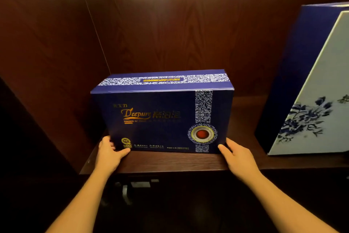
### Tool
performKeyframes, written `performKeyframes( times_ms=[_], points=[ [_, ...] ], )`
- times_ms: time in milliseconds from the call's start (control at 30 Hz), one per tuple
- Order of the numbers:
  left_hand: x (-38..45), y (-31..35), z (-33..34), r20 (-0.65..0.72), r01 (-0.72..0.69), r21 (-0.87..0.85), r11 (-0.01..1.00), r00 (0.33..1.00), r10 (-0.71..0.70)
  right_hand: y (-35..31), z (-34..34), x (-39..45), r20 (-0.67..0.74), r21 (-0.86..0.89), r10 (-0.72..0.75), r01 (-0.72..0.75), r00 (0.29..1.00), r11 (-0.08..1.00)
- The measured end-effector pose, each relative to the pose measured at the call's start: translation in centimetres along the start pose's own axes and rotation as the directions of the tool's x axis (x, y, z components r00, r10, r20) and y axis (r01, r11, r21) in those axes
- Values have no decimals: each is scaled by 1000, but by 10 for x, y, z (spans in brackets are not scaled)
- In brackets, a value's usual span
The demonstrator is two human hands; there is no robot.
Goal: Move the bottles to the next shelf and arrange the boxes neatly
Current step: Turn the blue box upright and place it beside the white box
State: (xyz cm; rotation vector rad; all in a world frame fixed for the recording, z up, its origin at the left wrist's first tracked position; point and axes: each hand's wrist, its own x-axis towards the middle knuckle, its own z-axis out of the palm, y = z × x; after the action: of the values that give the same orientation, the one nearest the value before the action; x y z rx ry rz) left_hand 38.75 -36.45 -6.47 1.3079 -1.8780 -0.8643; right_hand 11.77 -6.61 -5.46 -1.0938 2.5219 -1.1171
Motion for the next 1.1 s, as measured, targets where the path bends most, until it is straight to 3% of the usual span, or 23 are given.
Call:
performKeyframes(
  times_ms=[300, 600, 800, 967, 1100],
  points=[
    [-25, -4, -9, 0, -21, 62, 998, 1000, 21, -2, 1, -9, -13, 65, 46, -45, 999, 997],
    [-22, -14, -6, -48, -102, 127, 987, 993, 109, 11, 12, -1, -105, -11, 6, -7, 995, 1000],
    [-18, -17, -4, -72, -125, 139, 982, 988, 136, 4, 6, -5, -65, -14, 12, -13, 998, 1000],
    [-16, -26, 0, -64, -57, 162, 985, 996, 68, -5, -3, -6, -4, -32, 4, -4, 1000, 999],
    [-29, -23, 11, -104, 82, 163, 983, 992, -66, -7, -8, -14, 53, 69, 2, -5, 999, 998]
  ],
)
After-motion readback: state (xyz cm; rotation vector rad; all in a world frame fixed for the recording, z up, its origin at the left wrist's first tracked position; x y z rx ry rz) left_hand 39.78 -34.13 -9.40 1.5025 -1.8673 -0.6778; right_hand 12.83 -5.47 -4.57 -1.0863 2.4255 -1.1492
